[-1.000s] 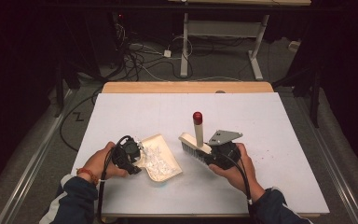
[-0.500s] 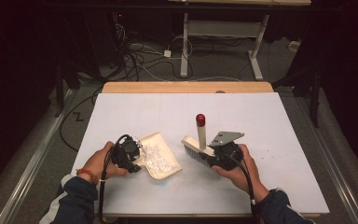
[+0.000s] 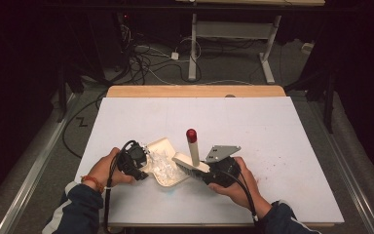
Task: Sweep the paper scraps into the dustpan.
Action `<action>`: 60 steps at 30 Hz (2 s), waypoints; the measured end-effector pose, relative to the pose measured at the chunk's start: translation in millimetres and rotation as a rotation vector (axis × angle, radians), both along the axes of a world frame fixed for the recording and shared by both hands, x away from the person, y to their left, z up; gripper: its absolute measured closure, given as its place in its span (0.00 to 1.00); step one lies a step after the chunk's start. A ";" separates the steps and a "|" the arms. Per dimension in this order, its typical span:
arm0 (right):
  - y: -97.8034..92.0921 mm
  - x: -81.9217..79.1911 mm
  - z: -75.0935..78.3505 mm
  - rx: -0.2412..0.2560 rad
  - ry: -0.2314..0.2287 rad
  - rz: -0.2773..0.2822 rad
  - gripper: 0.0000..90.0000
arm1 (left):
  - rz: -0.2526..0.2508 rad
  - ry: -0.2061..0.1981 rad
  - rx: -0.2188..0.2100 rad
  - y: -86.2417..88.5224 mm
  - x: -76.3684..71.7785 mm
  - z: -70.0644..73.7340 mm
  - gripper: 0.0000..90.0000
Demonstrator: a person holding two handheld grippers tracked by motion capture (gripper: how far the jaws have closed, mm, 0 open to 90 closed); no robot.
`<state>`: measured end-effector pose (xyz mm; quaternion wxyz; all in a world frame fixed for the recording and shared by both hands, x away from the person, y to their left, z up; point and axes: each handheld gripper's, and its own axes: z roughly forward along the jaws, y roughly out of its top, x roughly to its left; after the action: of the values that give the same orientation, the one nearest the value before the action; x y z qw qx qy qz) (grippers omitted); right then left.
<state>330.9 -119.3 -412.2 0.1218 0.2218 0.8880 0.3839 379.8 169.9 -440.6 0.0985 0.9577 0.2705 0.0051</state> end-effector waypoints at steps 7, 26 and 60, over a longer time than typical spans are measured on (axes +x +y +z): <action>4.0 -2.7 1.8 0.013 -0.026 0.008 0.76 | 0.001 0.003 -0.005 -0.2 0.1 -0.6 0.70; -33.4 1.9 14.9 0.023 -0.041 -0.072 0.76 | 0.018 0.009 -0.011 -1.2 -0.5 1.2 0.70; -80.9 -0.5 31.5 0.070 -0.004 -0.086 0.76 | 0.115 -0.004 -0.071 15.1 -0.2 -0.1 0.70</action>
<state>330.5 -200.1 -380.8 0.1323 0.2632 0.8634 0.4097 379.5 185.0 -440.7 0.1324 0.9365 0.3247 0.0030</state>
